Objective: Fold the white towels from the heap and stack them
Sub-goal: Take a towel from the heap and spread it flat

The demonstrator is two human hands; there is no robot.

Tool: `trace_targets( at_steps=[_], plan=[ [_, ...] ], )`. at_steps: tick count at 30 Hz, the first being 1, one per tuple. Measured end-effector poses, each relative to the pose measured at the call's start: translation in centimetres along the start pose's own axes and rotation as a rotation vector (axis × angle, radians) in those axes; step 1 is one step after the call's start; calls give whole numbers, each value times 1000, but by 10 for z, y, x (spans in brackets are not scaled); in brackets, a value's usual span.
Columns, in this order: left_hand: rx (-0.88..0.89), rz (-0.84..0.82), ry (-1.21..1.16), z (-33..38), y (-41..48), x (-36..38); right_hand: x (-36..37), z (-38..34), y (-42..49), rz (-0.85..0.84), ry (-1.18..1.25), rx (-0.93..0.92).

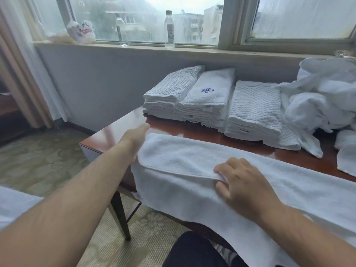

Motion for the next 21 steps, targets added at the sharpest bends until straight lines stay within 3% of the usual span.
trace_targets(
  at_steps=[2,4,10,15,18,21],
  plan=[
    [109,-39,475,7,-7,-3,1,0,-1,-18,4,3],
    [225,-51,656,12,-10,0,-1,0,-2,-35,12,17],
    [336,41,728,10,-9,4,-7,7,-7,-54,-23,117],
    [624,368,989,14,-56,30,-19,16,-25,5,-61,286],
    [771,272,946,17,-90,72,-34,28,-43,100,-100,338],
    [742,79,1011,11,-106,113,-49,57,-68,78,-153,503]
  ],
)
Point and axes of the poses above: each hand's wrist, its own y-axis towards the middle knuckle, its own x-axis out of the palm, z = x × y, the point moved 5 cm from there along y, towards the middle knuckle, and after that the axes turned 14 degrees about y, right-handed, at the moved point
